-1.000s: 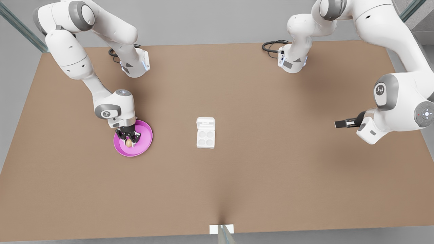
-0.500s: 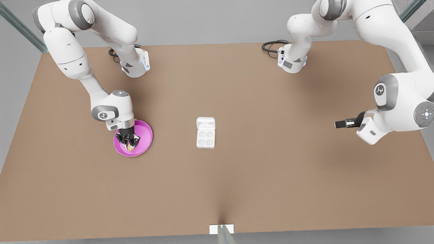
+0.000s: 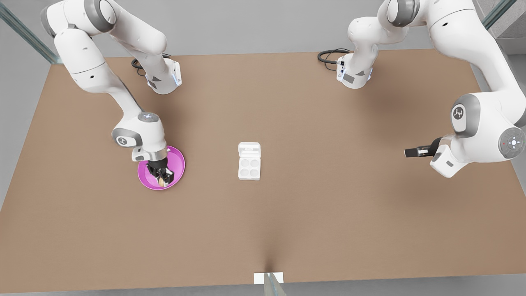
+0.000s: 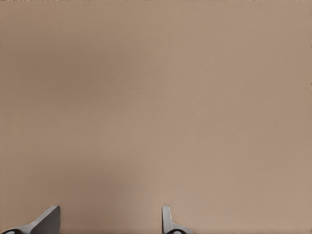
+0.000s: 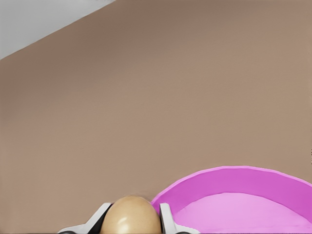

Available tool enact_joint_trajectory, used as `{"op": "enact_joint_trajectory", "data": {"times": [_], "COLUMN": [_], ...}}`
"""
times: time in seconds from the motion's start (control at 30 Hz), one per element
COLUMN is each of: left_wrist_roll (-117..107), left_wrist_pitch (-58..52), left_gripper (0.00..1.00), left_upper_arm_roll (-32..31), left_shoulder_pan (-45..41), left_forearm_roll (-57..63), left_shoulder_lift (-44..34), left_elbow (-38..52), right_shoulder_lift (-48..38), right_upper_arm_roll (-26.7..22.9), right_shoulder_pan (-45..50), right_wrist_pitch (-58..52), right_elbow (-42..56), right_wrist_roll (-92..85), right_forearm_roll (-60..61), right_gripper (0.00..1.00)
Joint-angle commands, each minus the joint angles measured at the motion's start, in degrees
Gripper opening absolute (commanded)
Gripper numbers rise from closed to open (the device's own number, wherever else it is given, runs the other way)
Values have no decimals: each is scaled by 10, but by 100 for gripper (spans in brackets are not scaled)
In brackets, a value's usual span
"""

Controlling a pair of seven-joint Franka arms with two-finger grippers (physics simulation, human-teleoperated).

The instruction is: Pack egg into the box and close the box lid

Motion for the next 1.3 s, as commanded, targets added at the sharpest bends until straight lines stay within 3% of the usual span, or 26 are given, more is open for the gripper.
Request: {"op": "enact_joint_trajectory", "data": {"times": [0.0,0.07,0.17,0.33,0.5,0.6,0.7,1.1,1.13,1.17,1.27], "left_wrist_roll": [0,0,0,0,0,0,0,0,0,0,0], "left_wrist_pitch": [0,0,1,1,1,1,1,1,1,1,1], "left_gripper": [100,100,100,100,100,100,100,100,100,100,100], "left_upper_arm_roll": [0,0,0,0,1,1,1,1,1,1,1], "left_shoulder_pan": [0,0,0,0,0,0,0,1,0,0,0], "left_forearm_roll": [1,1,3,5,5,5,5,6,5,6,6], "left_shoulder_lift": [-1,0,2,3,10,10,10,14,14,14,14], "left_elbow": [0,0,0,-1,0,-1,-1,-1,-1,-1,-1], "right_shoulder_lift": [0,1,-9,-12,42,82,144,192,192,192,190], "right_upper_arm_roll": [24,107,199,289,277,211,148,123,122,122,118], "right_shoulder_pan": [-1,3,1,19,40,99,187,217,218,218,213], "right_wrist_pitch": [-38,-196,-357,-349,-275,-226,-226,-206,-208,-209,-209], "right_elbow": [12,108,229,215,175,183,255,214,210,210,205], "right_wrist_roll": [-35,-159,-225,-196,-197,-196,-166,-152,-152,-151,-154], "right_forearm_roll": [75,366,567,633,546,517,485,378,372,366,363], "right_gripper": [67,67,67,67,67,67,67,69,91,99,100]}}
